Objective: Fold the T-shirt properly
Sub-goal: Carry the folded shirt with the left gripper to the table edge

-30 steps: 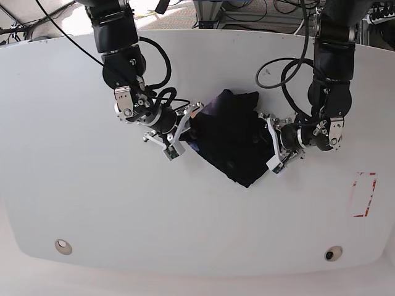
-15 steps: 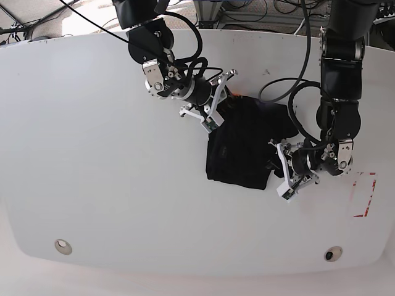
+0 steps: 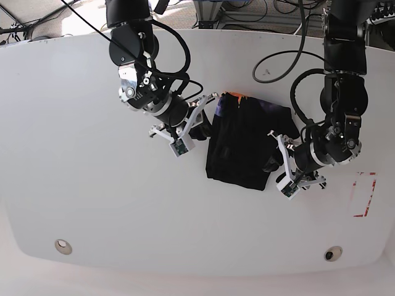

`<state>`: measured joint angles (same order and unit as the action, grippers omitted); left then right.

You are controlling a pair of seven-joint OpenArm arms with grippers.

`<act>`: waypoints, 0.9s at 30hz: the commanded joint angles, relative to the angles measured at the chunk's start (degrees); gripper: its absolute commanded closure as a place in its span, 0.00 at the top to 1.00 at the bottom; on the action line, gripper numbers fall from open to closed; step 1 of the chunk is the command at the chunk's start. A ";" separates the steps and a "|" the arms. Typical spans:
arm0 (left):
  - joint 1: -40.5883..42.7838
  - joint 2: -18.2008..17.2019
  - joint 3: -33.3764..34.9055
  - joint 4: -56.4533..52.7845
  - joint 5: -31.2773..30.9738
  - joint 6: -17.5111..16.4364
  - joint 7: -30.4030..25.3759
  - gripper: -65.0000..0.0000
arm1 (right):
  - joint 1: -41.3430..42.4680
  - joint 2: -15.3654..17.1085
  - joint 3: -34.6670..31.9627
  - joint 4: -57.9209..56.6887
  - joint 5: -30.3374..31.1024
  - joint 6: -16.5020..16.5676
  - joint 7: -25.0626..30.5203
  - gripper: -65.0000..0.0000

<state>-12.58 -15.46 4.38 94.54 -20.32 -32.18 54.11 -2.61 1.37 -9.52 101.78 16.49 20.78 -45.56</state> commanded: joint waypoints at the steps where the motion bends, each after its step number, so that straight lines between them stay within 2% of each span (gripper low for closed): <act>1: 0.31 2.94 -0.21 4.14 1.81 4.36 -1.40 0.46 | 0.90 1.58 0.86 0.51 0.52 0.28 0.77 0.14; 2: 2.34 3.99 0.41 6.07 3.57 5.68 -1.40 0.54 | 0.28 2.19 1.30 0.86 0.70 0.28 0.86 0.14; 5: 5.50 6.54 1.82 8.36 8.93 7.88 -3.34 0.65 | -0.86 3.78 3.06 1.04 3.51 0.28 0.95 0.14; 8: 7.79 10.50 4.19 8.71 14.82 10.95 -7.82 0.66 | -1.12 4.74 5.78 0.16 7.03 0.28 0.95 0.14; 12: 11.22 13.31 5.24 7.04 21.68 15.52 -13.54 0.65 | -2.36 4.83 10.53 -0.19 10.81 0.28 0.95 0.14; 16: 12.62 15.16 5.42 1.50 23.52 16.76 -18.99 0.65 | -2.53 4.83 12.99 -0.46 11.51 0.28 0.95 0.14; 22: 12.10 14.98 5.07 -8.34 23.44 18.16 -20.92 0.65 | -3.15 4.92 14.66 -0.02 11.51 0.28 0.95 0.14; 27: 12.01 14.89 0.23 -16.96 23.44 17.81 -26.02 0.65 | -3.50 5.10 15.10 0.25 11.42 0.28 0.95 0.14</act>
<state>-0.21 -0.30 6.44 80.38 2.09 -15.18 26.30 -6.85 6.09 5.63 100.62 27.18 20.75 -46.11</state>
